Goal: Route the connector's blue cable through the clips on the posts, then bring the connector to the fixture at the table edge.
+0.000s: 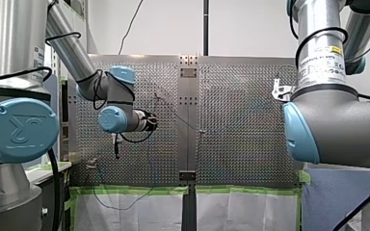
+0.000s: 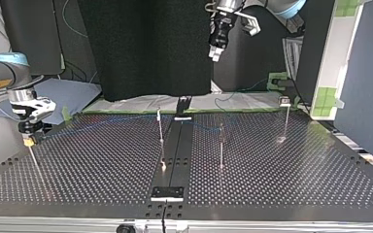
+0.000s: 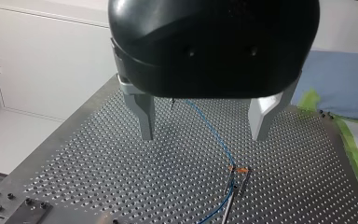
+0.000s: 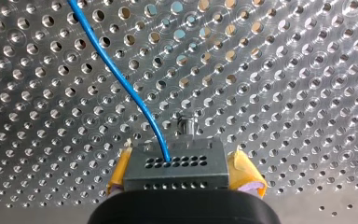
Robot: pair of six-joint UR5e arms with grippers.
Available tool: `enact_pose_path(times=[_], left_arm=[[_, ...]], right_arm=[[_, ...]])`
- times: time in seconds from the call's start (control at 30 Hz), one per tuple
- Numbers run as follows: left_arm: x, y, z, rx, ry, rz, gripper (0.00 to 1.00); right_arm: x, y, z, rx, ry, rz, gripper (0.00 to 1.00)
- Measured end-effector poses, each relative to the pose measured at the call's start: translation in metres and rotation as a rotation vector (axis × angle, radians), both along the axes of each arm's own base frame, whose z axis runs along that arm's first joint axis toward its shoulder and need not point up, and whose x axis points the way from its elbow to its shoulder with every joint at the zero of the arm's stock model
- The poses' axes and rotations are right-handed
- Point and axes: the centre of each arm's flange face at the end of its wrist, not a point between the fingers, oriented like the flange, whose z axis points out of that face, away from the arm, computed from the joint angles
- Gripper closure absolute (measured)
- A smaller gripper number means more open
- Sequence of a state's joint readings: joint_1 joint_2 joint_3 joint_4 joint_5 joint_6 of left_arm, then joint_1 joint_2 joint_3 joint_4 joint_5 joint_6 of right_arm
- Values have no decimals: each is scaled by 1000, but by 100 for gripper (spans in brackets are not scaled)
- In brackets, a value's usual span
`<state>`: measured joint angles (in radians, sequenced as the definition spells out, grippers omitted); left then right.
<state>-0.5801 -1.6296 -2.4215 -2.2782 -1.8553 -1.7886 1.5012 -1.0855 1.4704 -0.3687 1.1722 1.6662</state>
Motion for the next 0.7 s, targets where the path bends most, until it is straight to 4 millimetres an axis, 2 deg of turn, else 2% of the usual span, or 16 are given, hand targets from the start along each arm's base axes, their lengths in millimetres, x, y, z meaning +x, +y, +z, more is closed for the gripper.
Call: enact_pose_path(times=[0.67, 0.7], left_arm=[[0, 0, 0, 0, 0, 0, 1], [0, 0, 0, 0, 0, 0, 1]], right_arm=[[-2, -1, 0, -7, 0, -3, 27], [-2, -1, 1, -8, 1, -3, 24]])
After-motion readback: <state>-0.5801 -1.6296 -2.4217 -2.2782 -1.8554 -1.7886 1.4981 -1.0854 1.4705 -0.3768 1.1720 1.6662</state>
